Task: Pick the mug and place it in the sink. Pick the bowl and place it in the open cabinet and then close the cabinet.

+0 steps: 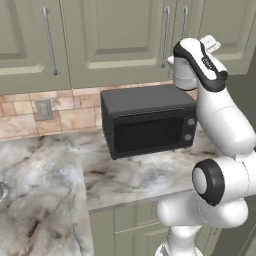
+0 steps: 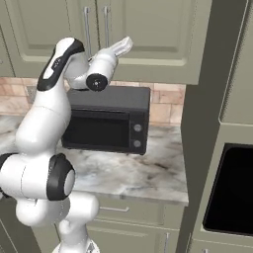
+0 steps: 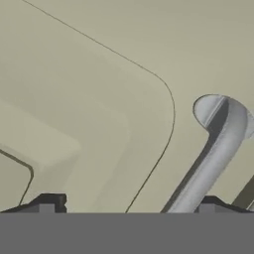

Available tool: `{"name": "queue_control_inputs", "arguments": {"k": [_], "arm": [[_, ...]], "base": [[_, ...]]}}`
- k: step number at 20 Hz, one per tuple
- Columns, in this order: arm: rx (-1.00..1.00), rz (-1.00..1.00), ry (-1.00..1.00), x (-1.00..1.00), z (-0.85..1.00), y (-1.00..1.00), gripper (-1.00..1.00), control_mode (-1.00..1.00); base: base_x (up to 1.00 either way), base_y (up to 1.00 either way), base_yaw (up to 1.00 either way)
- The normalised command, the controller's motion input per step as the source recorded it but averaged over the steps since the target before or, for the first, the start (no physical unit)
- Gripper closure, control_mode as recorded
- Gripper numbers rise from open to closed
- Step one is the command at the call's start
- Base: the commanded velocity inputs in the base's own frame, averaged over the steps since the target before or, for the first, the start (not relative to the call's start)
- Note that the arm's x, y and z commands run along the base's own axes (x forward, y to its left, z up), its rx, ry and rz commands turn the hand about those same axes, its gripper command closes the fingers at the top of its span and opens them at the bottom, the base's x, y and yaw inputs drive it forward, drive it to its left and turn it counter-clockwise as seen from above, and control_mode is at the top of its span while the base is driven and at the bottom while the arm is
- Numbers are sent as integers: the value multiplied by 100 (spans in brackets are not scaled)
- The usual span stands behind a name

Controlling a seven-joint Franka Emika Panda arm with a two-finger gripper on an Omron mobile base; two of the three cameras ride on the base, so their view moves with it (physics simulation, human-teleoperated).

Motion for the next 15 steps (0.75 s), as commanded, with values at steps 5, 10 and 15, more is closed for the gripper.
{"name": "queue_control_inputs", "arguments": {"k": [5, 10, 15], "arm": [[17, -8, 7, 100, 0, 38, -100, -100], [13, -18, 7, 100, -4, 55, -100, -100], [9, -25, 4, 100, -12, 82, -100, -100]], "base": [[0, 0, 0], [0, 0, 0], [0, 0, 0]]}}
